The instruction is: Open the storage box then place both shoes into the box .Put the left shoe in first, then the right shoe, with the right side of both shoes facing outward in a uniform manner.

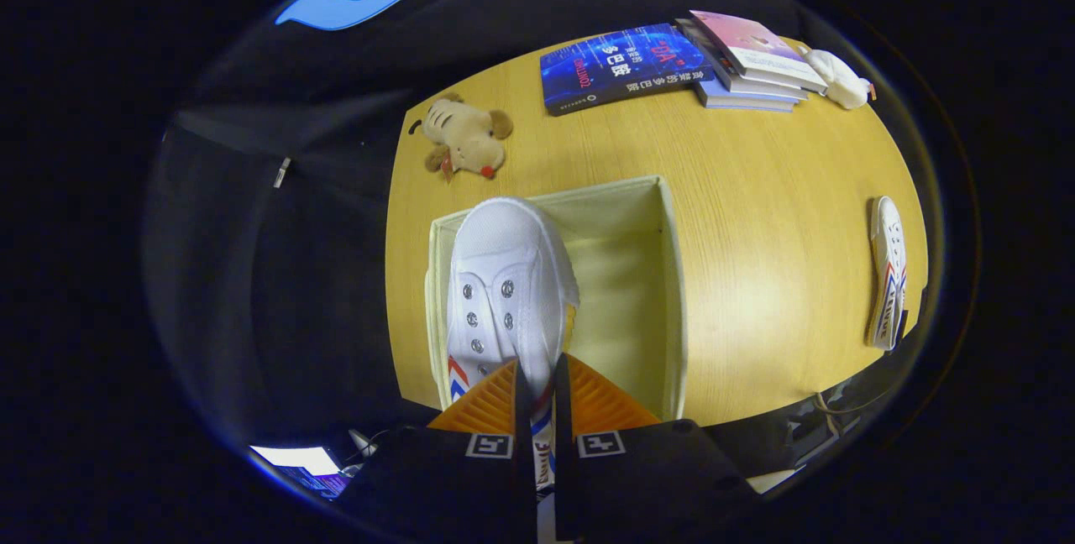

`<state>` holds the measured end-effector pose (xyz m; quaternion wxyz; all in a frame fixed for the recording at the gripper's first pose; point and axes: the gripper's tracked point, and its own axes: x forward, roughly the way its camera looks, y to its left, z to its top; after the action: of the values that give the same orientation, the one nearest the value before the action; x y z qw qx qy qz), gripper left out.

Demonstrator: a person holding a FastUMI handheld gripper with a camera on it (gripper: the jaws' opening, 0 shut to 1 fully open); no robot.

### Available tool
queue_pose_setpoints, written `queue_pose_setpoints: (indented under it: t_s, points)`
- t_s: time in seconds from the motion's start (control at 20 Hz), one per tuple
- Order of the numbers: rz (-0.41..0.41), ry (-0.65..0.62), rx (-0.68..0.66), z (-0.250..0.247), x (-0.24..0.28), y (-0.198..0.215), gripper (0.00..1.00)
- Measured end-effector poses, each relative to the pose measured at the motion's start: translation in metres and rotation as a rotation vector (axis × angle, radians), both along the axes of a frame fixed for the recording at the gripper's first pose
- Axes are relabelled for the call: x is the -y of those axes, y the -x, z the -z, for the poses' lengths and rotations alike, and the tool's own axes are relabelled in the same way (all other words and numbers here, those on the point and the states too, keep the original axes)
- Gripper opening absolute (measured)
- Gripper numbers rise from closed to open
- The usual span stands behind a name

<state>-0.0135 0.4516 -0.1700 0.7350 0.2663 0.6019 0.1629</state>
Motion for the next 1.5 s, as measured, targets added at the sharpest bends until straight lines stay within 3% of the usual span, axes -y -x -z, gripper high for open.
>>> queue_pose_setpoints:
  t_s: [0.45,1.2,1.4,1.5]
  points:
    - [-0.006,0.041,-0.033,0.024,-0.028,0.005,0.13]
    - [0.020,0.006,-0.056,0.027,-0.039,-0.002,0.15]
    - [0.018,-0.093,-0.006,0.001,-0.050,-0.012,0.36]
    - [-0.001,-0.082,0.032,-0.006,-0.045,-0.017,0.65]
